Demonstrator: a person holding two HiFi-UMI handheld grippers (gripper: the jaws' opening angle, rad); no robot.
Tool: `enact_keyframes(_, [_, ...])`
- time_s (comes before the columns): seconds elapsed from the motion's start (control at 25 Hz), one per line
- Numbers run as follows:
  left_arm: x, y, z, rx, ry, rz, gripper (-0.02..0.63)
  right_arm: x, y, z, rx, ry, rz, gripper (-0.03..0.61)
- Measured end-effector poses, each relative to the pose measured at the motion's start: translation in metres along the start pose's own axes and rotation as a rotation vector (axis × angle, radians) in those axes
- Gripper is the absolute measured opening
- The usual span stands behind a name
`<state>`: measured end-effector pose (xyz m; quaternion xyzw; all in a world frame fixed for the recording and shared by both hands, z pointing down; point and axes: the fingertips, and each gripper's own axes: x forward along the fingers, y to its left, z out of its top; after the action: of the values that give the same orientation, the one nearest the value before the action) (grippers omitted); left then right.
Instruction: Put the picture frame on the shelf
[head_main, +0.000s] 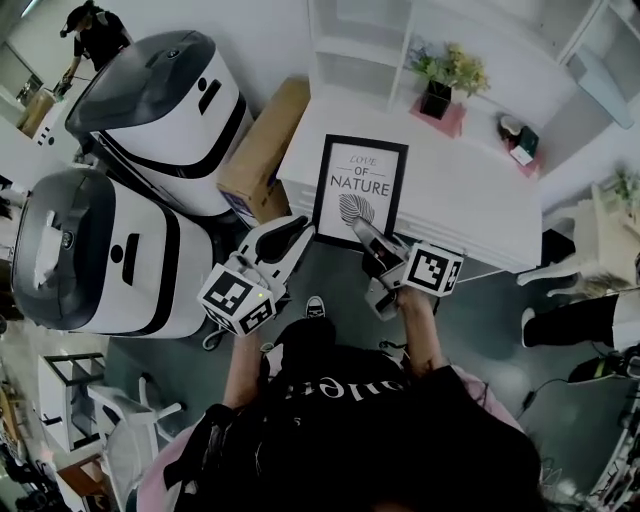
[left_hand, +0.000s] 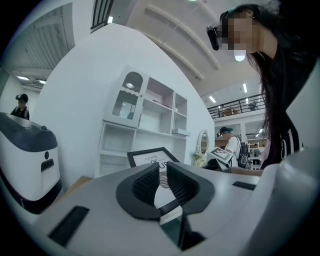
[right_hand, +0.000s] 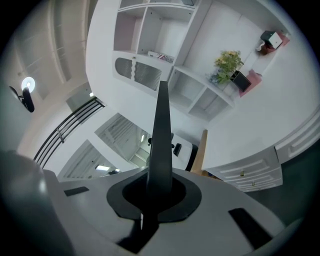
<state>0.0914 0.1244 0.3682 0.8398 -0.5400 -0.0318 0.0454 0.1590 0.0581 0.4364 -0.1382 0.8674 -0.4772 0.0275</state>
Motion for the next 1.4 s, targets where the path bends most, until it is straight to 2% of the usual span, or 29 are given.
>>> enact_keyframes(0.2, [-0.006,0.060,-0.002,-0.022,0.003,-0.021,0.057,0.055,0.003,0.008,-0.010,-0.015,-0.003,0.054])
enact_keyframes(0.4, [-0.004,0.095,-0.002,-0.038,-0.001,-0.060,0.057,0.088,0.002,0.013,-0.013,-0.021,-0.036,0.054])
enact_keyframes(1.0, [0.016,0.122,-0.011,-0.096,0.004,-0.122,0.057,0.106,-0.010,0.035,-0.013,-0.041,-0.093,0.054])
enact_keyframes(1.28, [0.032,0.145,-0.013,-0.101,0.005,-0.112,0.057,0.132,-0.021,0.068,-0.031,-0.047,-0.061,0.054])
enact_keyframes(1.4, [0.039,0.160,-0.011,-0.099,0.010,-0.097,0.057,0.146,-0.034,0.086,-0.026,-0.046,-0.075,0.054])
